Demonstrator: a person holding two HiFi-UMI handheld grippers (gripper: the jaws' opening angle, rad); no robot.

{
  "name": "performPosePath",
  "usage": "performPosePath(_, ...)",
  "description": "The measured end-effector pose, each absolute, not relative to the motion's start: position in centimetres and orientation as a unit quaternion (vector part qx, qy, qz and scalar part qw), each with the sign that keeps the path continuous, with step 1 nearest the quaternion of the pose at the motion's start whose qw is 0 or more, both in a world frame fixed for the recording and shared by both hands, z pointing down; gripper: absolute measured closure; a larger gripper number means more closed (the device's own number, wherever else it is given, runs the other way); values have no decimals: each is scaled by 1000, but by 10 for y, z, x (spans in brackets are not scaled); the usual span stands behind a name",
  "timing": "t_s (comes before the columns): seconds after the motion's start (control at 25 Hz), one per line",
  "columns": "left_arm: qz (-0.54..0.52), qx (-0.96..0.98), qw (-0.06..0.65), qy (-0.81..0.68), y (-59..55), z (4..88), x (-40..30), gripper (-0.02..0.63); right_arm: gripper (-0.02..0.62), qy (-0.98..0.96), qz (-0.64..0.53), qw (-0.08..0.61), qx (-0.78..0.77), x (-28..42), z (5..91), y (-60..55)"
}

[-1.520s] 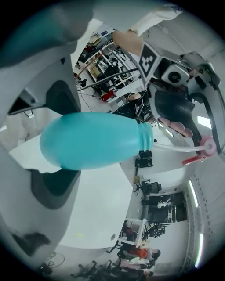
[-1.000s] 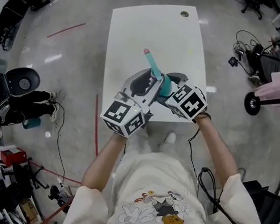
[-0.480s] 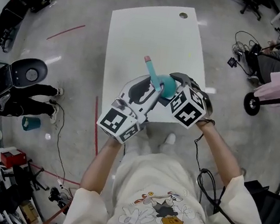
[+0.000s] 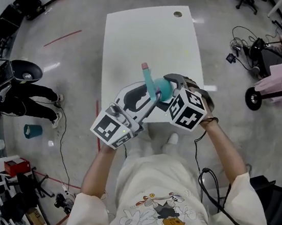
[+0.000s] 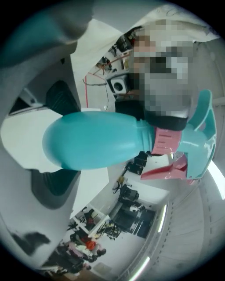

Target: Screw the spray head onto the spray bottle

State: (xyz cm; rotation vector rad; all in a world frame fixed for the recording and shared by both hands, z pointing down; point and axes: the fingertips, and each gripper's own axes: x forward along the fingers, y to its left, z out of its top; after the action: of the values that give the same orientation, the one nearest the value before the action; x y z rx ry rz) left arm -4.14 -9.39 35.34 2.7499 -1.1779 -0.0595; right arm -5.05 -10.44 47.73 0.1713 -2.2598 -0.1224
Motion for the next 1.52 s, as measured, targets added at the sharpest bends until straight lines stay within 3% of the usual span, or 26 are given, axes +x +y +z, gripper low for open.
performPosePath(0.24, 13, 930, 64, -362, -69, 360, -33, 468, 210, -914, -26, 405, -17, -43, 479, -66)
performPosePath(0.48, -7, 944, 83, -321, -44, 352, -22, 469, 210, -933, 16, 340, -117, -37, 466, -24)
performPosePath(0.76, 33, 945, 84, -313, -67, 352, -5, 469, 209, -937, 34, 327, -118, -29, 465, -46)
performPosePath(0.92, 59, 938, 97, -329, -48, 360, -6, 374, 210, -938, 48, 331, -86, -26, 470, -38)
performPosePath(1.08, 64, 912, 108, -390, -52, 359, -23, 353, 210, -939, 43, 337, -62, -28, 468, -49)
performPosePath(1.32, 6, 834, 214, -509, -60, 347, -45, 353, 210, -930, 1, 368, 4, -31, 467, -64)
performPosePath(1.52, -24, 797, 263, -544, -65, 348, -33, 354, 210, -927, -32, 370, 46, -32, 468, -74)
